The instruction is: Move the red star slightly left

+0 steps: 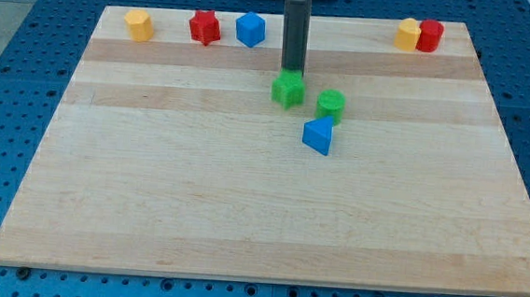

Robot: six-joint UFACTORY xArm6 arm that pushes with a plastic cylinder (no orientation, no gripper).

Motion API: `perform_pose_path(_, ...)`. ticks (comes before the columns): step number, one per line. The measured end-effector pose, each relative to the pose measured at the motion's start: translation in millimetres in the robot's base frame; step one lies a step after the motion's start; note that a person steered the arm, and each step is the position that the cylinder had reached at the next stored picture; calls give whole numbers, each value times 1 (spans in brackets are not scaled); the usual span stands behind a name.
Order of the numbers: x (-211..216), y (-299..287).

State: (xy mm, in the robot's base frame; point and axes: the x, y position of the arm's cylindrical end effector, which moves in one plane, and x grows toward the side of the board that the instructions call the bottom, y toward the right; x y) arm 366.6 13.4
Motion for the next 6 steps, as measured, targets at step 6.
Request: perform_pose_path(6,-174,18)
